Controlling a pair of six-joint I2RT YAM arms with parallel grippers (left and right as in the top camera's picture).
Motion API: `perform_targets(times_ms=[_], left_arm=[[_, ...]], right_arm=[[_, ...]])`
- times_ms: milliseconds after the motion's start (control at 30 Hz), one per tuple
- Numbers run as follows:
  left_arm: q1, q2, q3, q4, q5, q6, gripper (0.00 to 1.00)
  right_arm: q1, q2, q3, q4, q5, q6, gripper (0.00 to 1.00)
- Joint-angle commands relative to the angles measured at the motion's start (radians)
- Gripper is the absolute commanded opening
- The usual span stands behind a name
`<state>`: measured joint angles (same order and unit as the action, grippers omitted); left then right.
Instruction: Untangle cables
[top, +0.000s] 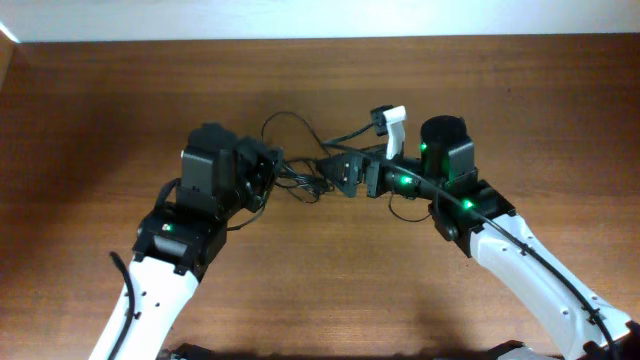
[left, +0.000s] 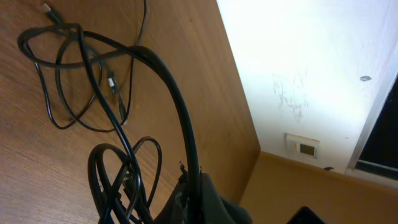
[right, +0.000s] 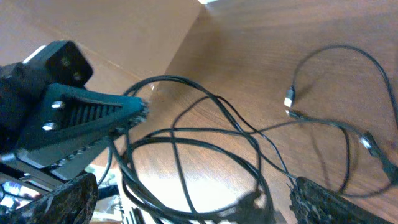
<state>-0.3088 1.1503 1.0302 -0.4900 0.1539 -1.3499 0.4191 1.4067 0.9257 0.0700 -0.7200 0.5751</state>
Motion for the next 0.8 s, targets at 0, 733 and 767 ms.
perform_targets(times_ms=[0,733,767], left_arm=[[-0.036,0.003,0.012,0.011,0.017,0.019,0.00],[-0.119,0.002,0.012,0.221,-0.047,0.018,0.00],[-0.119,0.002,0.012,0.225,-0.051,0.018,0.00]], right_arm=[[0.048,0.003,0.011,0.018,0.006,-0.114,0.99],[0.133,0.006,0.011,-0.100,0.074,-0.183,1.00],[0.158,0.006,0.011,-0.100,0.074,-0.183,1.00]])
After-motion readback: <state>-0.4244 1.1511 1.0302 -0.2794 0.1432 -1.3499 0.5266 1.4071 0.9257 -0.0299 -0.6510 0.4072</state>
